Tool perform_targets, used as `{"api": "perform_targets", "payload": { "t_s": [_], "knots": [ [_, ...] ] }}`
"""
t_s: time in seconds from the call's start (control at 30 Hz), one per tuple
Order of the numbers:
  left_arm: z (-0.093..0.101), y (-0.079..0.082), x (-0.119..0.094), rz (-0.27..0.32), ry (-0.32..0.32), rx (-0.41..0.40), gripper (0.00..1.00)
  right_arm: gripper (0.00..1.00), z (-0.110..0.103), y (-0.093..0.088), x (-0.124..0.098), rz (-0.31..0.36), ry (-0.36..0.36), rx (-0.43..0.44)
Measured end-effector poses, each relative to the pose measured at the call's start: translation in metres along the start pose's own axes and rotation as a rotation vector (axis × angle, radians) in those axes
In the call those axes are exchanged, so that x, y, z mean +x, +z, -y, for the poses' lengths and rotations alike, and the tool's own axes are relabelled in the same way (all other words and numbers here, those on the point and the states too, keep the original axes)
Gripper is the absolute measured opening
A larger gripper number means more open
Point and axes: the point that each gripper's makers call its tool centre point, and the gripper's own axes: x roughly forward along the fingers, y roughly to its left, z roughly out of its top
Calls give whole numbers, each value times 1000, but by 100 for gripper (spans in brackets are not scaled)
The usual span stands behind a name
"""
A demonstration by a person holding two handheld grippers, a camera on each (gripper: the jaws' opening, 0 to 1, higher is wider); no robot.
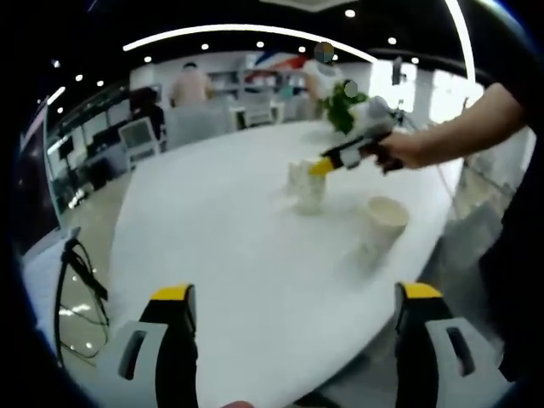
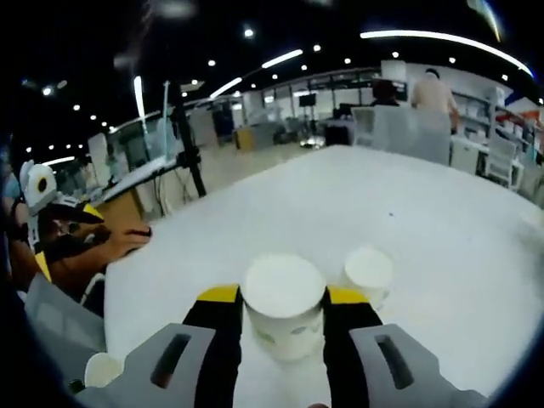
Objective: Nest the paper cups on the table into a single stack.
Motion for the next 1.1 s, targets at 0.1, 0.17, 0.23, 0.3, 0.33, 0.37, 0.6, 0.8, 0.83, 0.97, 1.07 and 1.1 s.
{"api": "perform_targets", "payload": {
  "t_s": [0.1,0.17,0.23,0.3,0.33,0.37,0.6,0.8,0.83,0.97,1.07,1.1],
  "knots": [
    [1,3,1,4,-3,8,98,33,-2,6,-14,21,4,9],
    [2,5,1,7,-2,12,97,33,-2,9,-20,32,4,8],
    [2,6,2,10,-6,7,97,33,-4,14,-29,46,7,12],
    [4,7,2,11,-9,12,97,33,-4,19,-36,60,7,14],
    [5,8,3,12,-11,13,97,33,-6,22,-40,66,7,14],
    [6,10,3,14,-13,13,97,33,-7,24,-43,70,7,9],
    [14,15,6,24,-31,24,97,33,-11,42,-67,121,13,-7],
    [21,22,10,46,-49,7,97,33,-21,60,-86,184,36,18],
    [22,22,10,48,-50,7,97,33,-23,62,-89,189,40,20],
    [25,21,12,39,-65,26,97,33,-35,70,-100,218,63,27],
    [26,24,12,50,-72,15,96,33,-45,75,-109,240,82,25],
    [27,27,11,63,-74,4,96,33,-49,78,-112,251,94,26]
  ]
}}
